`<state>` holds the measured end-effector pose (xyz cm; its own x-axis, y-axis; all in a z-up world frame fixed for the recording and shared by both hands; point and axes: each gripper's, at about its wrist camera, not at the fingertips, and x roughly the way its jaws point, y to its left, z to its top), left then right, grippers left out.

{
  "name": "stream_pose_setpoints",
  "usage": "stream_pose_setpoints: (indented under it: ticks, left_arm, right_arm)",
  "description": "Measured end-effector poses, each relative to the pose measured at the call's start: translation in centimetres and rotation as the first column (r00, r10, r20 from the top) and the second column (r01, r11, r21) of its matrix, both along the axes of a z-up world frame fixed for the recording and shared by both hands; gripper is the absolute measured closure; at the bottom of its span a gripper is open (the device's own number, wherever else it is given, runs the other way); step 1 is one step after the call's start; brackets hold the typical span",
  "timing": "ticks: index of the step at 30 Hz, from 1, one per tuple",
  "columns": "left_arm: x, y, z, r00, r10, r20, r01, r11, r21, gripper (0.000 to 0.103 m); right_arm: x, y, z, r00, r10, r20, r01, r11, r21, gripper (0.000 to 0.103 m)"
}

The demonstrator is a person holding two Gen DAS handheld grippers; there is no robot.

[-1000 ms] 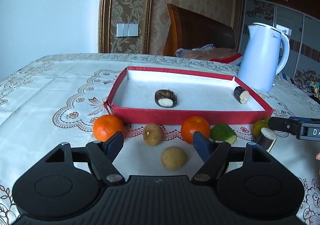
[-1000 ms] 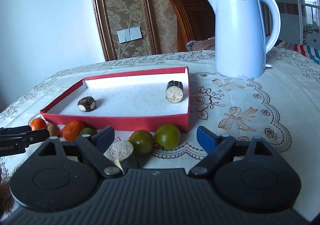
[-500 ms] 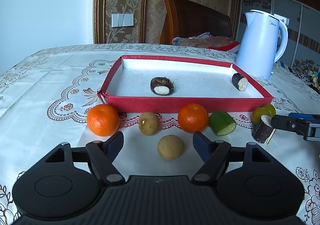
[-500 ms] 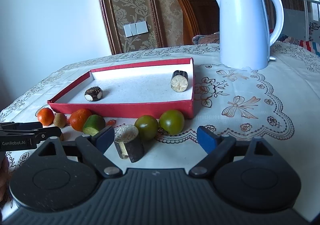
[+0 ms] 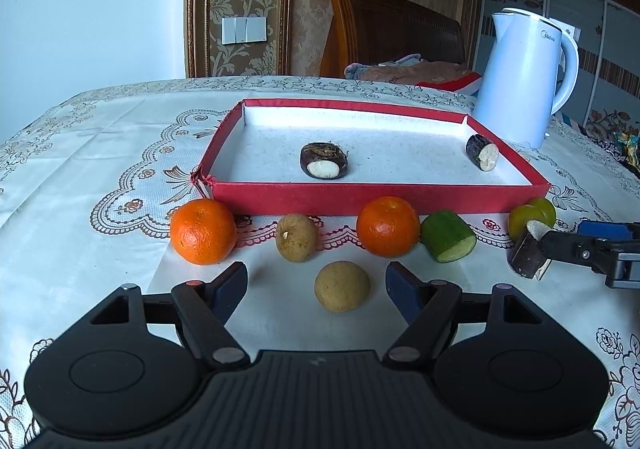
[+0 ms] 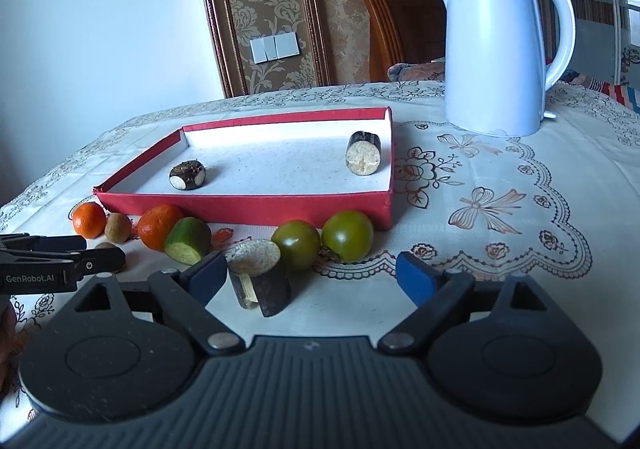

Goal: Organize fruits
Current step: 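Grasp a second yam slice with the right tool while the left tool approaches a potato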

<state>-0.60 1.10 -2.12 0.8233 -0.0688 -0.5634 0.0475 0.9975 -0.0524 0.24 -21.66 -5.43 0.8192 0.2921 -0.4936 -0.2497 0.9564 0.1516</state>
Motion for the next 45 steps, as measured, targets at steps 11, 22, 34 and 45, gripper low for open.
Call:
stream_pose_setpoints:
  ticks: [11,22,34,45]
  left_arm:
    - [0.4,-0.2,-0.2,1.0,0.001,-0.026,0.0,1.0,0.007,0.027]
    - [0.4,-0.2,-0.2,1.0,0.004,-0.029,-0.004,1.0,0.007,0.027]
    - [0.1,-0.4,-0.1,1.0,-0.014,-0.007,0.014,1.0,0.001,0.028]
    - [0.0,-0.7,0.0,1.0,-0.025,-0.002,0.025,0.999,0.023,0.058]
  right_arm:
    - [0.8,1.7,-0.5,0.998,0.024,-0.053,-0.029,0.995,-0.1,0.023]
    - [1.1,3.6,-0.5,0.997,0.053,-0.059,-0.06,0.99,-0.127,0.039]
    - [1.2,3.6,-0.6,0.997,0.048,-0.061,-0.056,0.99,-0.133,0.042]
    - [1.2,3.7,-0.6,0.997,0.047,-0.061,-0.055,0.989,-0.14,0.042]
